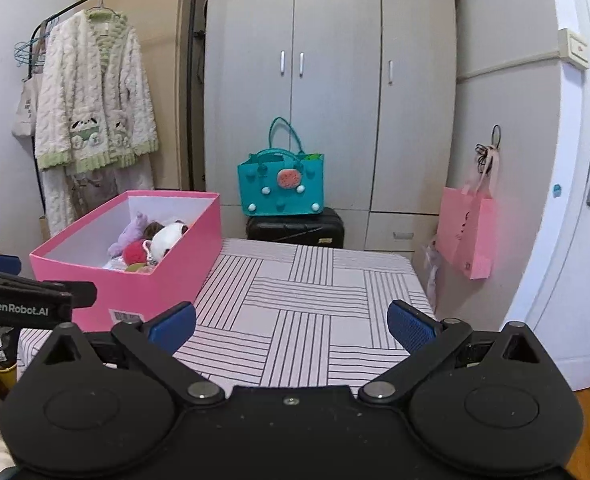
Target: Organize soft objects
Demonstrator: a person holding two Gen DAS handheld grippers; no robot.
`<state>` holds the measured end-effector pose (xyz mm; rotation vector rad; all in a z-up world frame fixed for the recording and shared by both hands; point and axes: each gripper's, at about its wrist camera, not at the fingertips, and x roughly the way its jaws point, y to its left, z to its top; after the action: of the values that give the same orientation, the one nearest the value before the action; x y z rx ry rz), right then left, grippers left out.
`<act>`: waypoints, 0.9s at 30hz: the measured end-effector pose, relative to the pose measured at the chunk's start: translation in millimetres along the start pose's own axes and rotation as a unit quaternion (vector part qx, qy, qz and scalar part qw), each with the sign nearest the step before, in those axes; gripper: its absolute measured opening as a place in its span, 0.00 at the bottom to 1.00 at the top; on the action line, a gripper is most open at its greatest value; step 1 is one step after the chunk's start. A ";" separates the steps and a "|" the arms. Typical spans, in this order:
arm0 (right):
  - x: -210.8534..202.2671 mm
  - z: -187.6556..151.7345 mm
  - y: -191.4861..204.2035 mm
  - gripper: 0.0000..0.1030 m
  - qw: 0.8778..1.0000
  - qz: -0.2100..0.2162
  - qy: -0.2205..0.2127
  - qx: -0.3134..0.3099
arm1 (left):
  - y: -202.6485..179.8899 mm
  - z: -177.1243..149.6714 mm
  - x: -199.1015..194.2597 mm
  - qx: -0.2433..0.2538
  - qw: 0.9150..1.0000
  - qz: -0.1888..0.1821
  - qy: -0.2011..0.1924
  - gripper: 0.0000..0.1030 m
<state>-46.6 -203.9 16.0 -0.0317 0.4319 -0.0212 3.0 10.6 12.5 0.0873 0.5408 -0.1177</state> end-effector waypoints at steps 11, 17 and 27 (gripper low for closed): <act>-8.8 2.4 4.4 1.00 0.999 -0.035 -0.020 -0.007 | 3.0 0.5 -4.7 -0.009 1.000 0.000 -0.016 1.00; -7.3 0.8 5.1 1.00 0.999 -0.043 -0.016 -0.011 | 3.4 -0.2 -6.8 -0.010 1.000 0.002 -0.021 1.00; -7.1 1.2 3.8 1.00 0.999 -0.039 -0.027 -0.004 | 2.4 -2.3 -7.2 -0.010 0.999 0.019 -0.036 1.00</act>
<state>-52.5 -199.9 19.9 -0.0560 0.3773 -0.0958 -4.0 13.9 14.4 0.0734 0.4680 -0.0772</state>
